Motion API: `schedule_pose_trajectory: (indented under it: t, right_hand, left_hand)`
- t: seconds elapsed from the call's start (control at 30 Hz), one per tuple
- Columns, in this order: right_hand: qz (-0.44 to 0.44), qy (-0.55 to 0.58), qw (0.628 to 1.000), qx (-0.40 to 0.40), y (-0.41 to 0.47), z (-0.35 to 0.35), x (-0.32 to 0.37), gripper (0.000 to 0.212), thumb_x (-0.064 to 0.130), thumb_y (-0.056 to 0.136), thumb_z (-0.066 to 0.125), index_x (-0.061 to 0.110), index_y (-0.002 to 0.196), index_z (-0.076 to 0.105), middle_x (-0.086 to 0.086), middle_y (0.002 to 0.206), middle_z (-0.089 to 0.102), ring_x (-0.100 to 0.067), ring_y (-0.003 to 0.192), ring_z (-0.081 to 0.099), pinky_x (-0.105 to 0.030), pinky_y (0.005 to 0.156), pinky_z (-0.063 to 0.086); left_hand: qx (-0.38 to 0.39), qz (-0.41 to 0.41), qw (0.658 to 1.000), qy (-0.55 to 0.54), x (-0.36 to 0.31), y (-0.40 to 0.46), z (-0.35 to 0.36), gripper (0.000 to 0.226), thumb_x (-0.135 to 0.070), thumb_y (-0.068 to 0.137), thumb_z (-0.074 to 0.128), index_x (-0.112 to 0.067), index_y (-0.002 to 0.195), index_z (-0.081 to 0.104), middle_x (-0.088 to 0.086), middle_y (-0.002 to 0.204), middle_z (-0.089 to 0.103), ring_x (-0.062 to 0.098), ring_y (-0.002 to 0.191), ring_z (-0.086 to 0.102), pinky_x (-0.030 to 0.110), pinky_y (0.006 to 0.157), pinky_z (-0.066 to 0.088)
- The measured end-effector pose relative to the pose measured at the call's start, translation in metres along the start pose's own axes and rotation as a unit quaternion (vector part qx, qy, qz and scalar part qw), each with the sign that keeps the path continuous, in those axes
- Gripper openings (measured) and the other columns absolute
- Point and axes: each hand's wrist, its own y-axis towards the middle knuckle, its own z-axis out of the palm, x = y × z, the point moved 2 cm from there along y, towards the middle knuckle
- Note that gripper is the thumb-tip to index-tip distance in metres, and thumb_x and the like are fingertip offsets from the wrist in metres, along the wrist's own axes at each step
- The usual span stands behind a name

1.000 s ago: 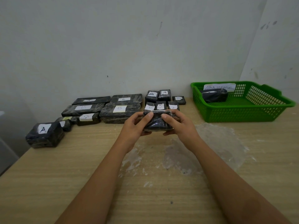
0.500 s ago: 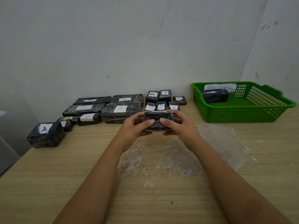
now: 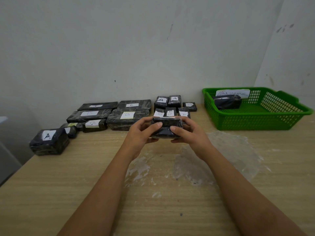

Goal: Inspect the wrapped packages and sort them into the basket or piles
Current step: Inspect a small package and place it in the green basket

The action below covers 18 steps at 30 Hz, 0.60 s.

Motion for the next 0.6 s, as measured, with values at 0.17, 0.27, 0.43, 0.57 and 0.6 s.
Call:
schedule_pose_trajectory:
  t: [0.17,0.27,0.43,0.57,0.6]
  right_hand:
    - [0.007,0.001,1.0,-0.006,0.0001,0.0005,-0.0003,0.028,0.032,0.093,0.07,0.02,0.118,0.067,-0.012,0.113,0.073,-0.028,0.103,0.073,-0.046,0.081,0.063]
    - [0.015,0.012,1.0,0.011,0.0018,-0.0002,-0.0004,0.046,0.039,0.086,0.078,0.023,0.127,0.065,-0.011,0.124,0.068,-0.028,0.107,0.072,-0.044,0.08,0.063]
    - [0.006,-0.013,0.999,0.045,0.0012,-0.0068,-0.0005,0.069,0.027,0.073,0.089,0.034,0.135,0.059,-0.002,0.136,0.06,-0.024,0.108,0.072,-0.042,0.079,0.063]
    - [0.001,-0.029,1.0,0.008,0.0032,-0.0079,-0.0017,0.066,0.034,0.073,0.089,0.026,0.133,0.061,-0.009,0.128,0.064,-0.025,0.102,0.074,-0.041,0.071,0.063]
    - [0.006,-0.031,0.999,-0.007,0.0031,-0.0087,-0.0012,0.065,0.037,0.074,0.087,0.023,0.132,0.062,-0.011,0.123,0.066,-0.024,0.1,0.074,-0.04,0.068,0.063]
  left_hand:
    - [-0.005,-0.01,1.0,0.004,0.0014,0.0014,0.0024,0.033,-0.025,0.092,0.074,-0.01,0.121,0.067,0.009,0.108,0.074,0.018,0.092,0.073,0.034,0.076,0.061]
    - [-0.005,-0.034,0.999,-0.02,0.0012,0.002,0.0022,0.018,-0.027,0.093,0.073,-0.014,0.105,0.07,0.007,0.1,0.073,0.021,0.083,0.073,0.033,0.071,0.061]
    - [-0.016,-0.097,0.994,-0.04,-0.0007,0.0006,0.0022,0.035,-0.038,0.092,0.073,-0.009,0.113,0.071,0.005,0.102,0.072,0.027,0.08,0.074,0.033,0.065,0.059]
    - [0.005,-0.11,0.994,-0.02,-0.0017,-0.0016,0.0021,0.046,-0.054,0.087,0.071,-0.021,0.119,0.071,0.002,0.114,0.074,0.028,0.098,0.074,0.038,0.076,0.06]
    - [0.019,-0.104,0.994,-0.005,-0.0013,-0.0022,0.0019,0.052,-0.058,0.081,0.072,-0.023,0.12,0.07,0.002,0.116,0.074,0.027,0.103,0.073,0.039,0.079,0.06]
